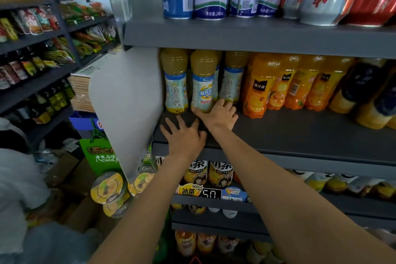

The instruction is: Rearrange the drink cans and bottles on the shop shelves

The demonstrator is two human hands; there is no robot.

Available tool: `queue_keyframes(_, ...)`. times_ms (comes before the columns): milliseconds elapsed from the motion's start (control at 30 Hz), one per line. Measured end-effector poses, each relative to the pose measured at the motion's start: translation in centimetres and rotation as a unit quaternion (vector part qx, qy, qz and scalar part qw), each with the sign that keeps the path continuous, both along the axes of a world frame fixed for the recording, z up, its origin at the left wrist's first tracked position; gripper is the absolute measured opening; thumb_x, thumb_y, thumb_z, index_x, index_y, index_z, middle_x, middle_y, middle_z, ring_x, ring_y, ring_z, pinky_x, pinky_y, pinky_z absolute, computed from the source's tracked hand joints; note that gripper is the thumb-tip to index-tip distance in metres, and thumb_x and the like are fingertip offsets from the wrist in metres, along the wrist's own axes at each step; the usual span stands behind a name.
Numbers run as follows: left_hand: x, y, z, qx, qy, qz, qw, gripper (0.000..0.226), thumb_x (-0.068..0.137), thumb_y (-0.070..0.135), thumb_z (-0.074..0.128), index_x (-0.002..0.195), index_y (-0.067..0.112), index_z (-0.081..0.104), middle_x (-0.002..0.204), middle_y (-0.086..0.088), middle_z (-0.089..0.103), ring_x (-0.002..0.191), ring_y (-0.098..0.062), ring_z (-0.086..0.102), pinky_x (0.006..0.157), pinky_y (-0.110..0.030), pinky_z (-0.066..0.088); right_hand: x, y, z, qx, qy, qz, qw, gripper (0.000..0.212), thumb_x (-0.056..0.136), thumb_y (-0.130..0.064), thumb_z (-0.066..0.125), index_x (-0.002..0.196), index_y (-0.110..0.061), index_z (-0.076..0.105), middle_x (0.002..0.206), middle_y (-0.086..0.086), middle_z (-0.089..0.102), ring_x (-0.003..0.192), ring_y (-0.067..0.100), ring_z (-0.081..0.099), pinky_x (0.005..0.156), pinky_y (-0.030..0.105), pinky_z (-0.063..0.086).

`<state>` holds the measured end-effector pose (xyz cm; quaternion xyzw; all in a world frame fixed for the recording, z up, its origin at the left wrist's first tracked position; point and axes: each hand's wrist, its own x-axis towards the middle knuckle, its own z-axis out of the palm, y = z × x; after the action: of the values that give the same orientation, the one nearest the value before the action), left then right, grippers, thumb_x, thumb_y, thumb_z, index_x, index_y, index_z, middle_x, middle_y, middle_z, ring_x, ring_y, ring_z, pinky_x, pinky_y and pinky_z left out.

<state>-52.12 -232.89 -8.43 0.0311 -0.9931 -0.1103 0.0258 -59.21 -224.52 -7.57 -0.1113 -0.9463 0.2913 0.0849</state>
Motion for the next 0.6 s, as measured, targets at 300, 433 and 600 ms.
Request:
queue_keyframes(300, 0.2, 0.1, 0.5, 0.005, -0.01, 0.003, 1.0, 0.05, 0.097, 0.042, 0.031, 0.146, 0.031, 0.027, 0.154, -0.02, 0.011, 0.14, -0.047, 0.002, 0.11, -0.06, 0.001, 0.7, 3.7, 1.0, -0.139, -0.047, 0.129, 0.981, 0.065, 0.085, -0.056, 0.055, 0.128, -0.007, 0.047, 0.134, 0.011, 0.047, 0.127, 0.029, 0.04, 0.103, 0.039, 0.035)
queue_keyframes(433, 0.3, 1.3, 0.5, 0.019, -0.011, 0.047, 0.999, 0.048, 0.097, 0.039, 0.033, 0.144, 0.029, 0.031, 0.155, -0.017, 0.015, 0.14, -0.044, 0.004, 0.111, -0.058, 0.003, 4.7, 11.2, 1.1, -0.108, -0.035, 0.216, 0.97, 0.052, 0.092, -0.048, 0.048, 0.123, -0.007, 0.053, 0.126, 0.01, 0.053, 0.119, 0.025, 0.047, 0.091, 0.028, 0.036)
queue_keyframes(600, 1.2, 12.1, 1.4, 0.042, 0.03, -0.005, 0.999, 0.04, 0.096, 0.029, 0.043, 0.134, 0.019, 0.048, 0.141, -0.013, 0.039, 0.129, -0.039, 0.032, 0.106, -0.052, 0.025, 11.4, 26.0, -0.4, 0.117, 0.021, 0.266, 0.957, 0.049, 0.093, -0.042, 0.05, 0.132, -0.012, 0.046, 0.136, 0.009, 0.042, 0.122, 0.028, 0.037, 0.102, 0.039, 0.033)
